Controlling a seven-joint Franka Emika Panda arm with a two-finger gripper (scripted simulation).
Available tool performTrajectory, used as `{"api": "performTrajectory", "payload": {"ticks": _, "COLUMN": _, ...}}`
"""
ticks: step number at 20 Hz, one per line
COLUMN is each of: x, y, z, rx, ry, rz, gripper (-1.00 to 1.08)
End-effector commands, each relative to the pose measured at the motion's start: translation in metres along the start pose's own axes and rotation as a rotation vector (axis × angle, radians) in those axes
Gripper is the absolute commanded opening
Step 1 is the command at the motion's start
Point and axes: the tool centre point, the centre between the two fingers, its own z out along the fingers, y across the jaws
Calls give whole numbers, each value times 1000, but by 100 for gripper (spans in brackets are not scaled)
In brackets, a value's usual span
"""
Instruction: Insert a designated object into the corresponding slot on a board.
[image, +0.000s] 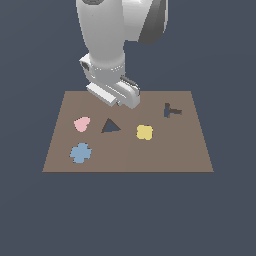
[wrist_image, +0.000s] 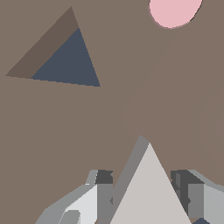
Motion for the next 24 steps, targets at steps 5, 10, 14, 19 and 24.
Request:
{"api": "performTrajectory", "payload": {"ticks": 5, "x": 6, "y": 2, "z": 0, "rx": 0, "ry": 0, "rz": -88, "gripper": -100}}
{"api": "performTrajectory", "payload": {"ticks": 10, "x": 13, "y": 3, "z": -1, "rx": 0, "ry": 0, "rz": -199, "gripper": -100}}
{"api": "performTrajectory", "payload": {"ticks": 14, "x": 21, "y": 4, "z": -1, "rx": 0, "ry": 1, "rz": -315, "gripper": -100}}
{"api": "performTrajectory", "payload": {"ticks": 19, "x": 33, "y": 3, "z": -2, "rx": 0, "ry": 1, "rz": -496, "gripper": -100}}
{"api": "performTrajectory", "payload": {"ticks": 24, "x": 46, "y": -1, "z": -3, "rx": 0, "ry": 1, "rz": -702, "gripper": -100}}
